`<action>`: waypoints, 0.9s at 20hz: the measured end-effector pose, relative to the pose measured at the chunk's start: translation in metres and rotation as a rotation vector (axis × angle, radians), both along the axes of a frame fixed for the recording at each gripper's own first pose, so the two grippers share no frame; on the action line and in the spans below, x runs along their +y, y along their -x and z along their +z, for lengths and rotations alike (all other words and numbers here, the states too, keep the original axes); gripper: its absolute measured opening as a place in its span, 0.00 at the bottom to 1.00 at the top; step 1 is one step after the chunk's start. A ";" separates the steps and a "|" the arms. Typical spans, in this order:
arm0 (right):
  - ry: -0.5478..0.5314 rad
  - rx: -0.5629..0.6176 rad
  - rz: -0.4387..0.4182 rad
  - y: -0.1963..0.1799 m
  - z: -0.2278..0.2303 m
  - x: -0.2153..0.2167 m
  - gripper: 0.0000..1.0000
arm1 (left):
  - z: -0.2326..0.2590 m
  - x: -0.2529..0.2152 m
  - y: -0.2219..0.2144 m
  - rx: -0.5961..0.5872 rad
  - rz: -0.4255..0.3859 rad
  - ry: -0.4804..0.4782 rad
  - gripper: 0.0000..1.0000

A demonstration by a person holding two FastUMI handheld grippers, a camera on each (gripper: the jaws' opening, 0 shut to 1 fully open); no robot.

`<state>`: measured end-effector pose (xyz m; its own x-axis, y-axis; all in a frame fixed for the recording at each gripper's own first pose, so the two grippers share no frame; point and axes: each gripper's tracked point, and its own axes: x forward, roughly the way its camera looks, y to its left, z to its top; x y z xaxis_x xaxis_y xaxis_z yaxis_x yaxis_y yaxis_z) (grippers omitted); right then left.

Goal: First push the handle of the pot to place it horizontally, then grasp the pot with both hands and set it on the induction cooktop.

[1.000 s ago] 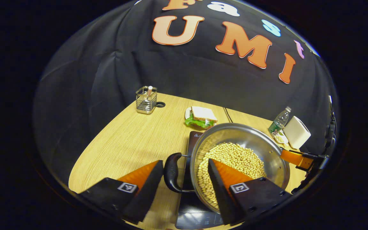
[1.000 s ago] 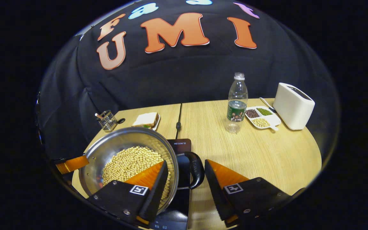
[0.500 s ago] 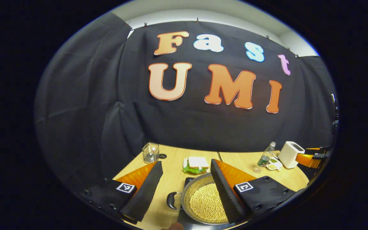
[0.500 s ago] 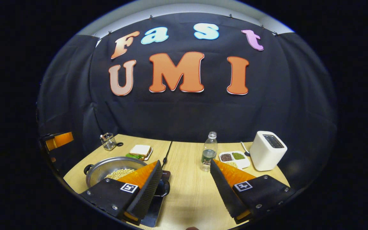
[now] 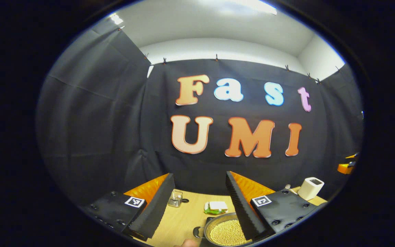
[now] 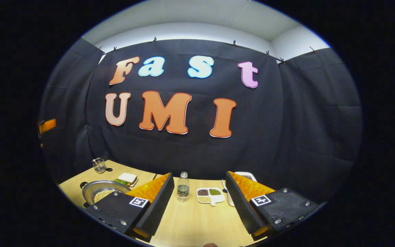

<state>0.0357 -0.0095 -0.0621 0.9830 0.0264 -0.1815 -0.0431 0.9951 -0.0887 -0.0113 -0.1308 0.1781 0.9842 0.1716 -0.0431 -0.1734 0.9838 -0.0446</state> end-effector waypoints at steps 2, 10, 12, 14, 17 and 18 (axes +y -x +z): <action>-0.019 -0.015 -0.013 0.014 0.014 -0.022 0.98 | 0.023 0.013 0.019 -0.048 0.028 0.005 0.98; -0.031 -0.073 -0.081 0.038 0.030 -0.077 0.93 | 0.041 0.011 0.040 -0.076 0.058 -0.034 0.96; -0.035 -0.073 -0.087 0.038 0.027 -0.082 0.93 | 0.036 0.000 0.039 -0.052 0.028 -0.019 0.99; -0.042 -0.068 -0.083 0.039 0.024 -0.082 0.93 | 0.033 -0.006 0.034 -0.039 0.011 -0.011 0.98; -0.047 -0.065 -0.076 0.040 0.021 -0.081 0.94 | 0.033 -0.004 0.033 -0.032 0.019 -0.017 0.99; -0.045 -0.065 -0.074 0.040 0.020 -0.083 0.94 | 0.033 -0.004 0.033 -0.031 0.021 -0.021 0.99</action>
